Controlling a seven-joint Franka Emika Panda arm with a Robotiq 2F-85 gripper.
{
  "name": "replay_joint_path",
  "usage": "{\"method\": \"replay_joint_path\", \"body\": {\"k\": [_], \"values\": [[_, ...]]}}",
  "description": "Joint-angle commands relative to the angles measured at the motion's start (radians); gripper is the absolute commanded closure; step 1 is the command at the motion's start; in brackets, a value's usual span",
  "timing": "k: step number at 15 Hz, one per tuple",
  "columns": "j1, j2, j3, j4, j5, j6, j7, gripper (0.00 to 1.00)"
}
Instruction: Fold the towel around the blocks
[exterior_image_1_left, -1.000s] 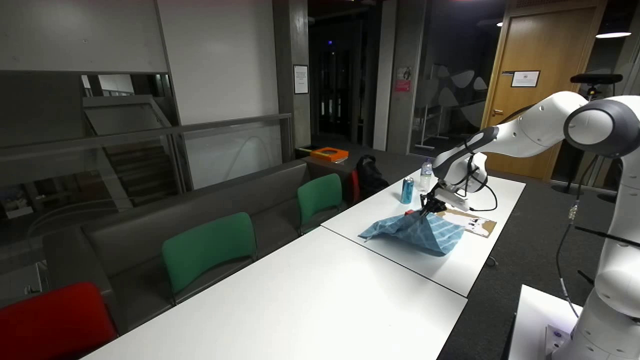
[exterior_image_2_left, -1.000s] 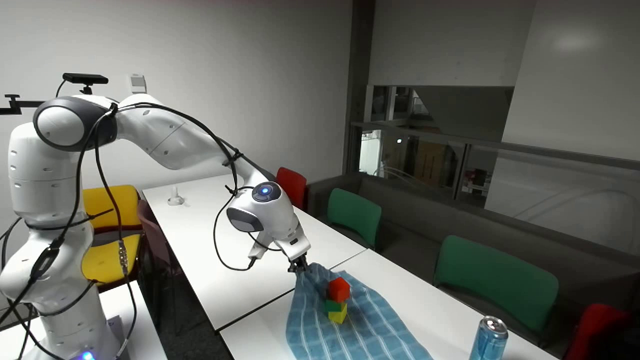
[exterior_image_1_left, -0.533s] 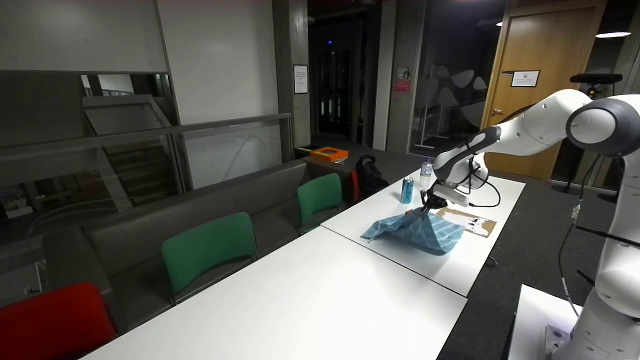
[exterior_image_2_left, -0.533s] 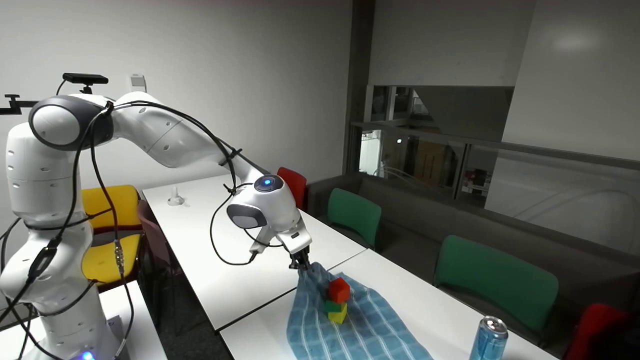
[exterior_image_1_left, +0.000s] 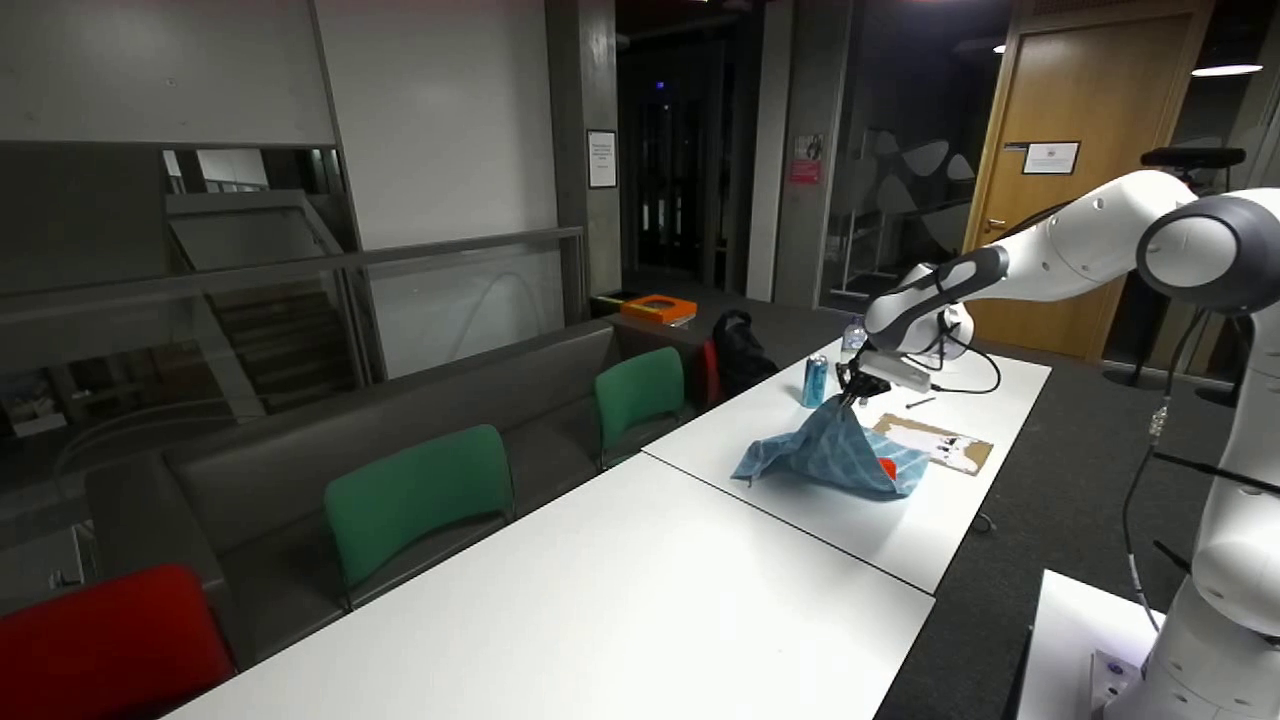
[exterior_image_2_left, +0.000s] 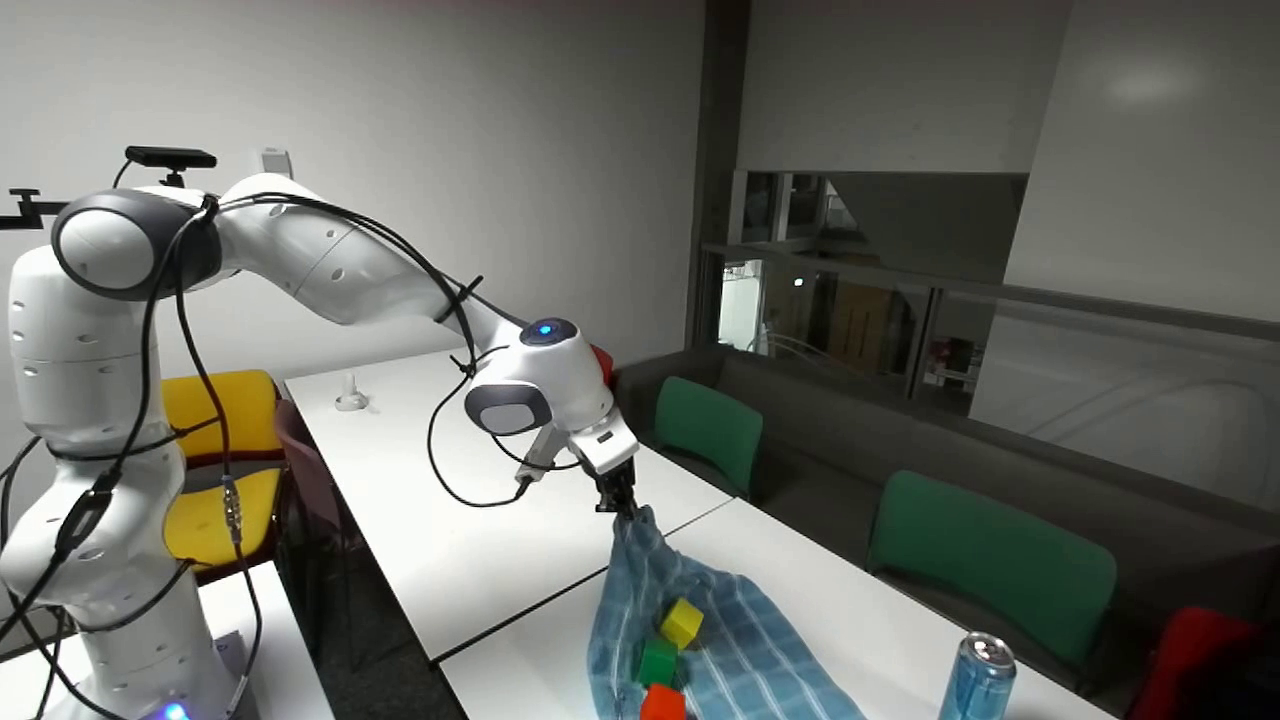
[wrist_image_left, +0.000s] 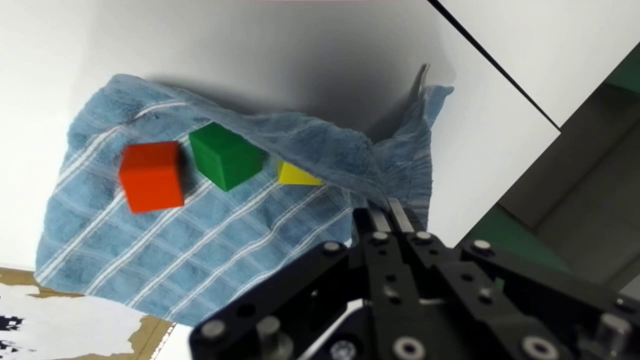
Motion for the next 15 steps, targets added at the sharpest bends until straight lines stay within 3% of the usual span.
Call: {"method": "replay_joint_path", "body": {"k": [1,9,15], "values": [[0.009,0.018,-0.016,0.061,-0.014,-0.059,0.016,0.99],[-0.021,0.075,-0.023,0.154,0.044,-0.156,-0.024,0.99],[-0.062,0.189,-0.027,0.271,0.091,-0.174,-0.045,0.99]]}}
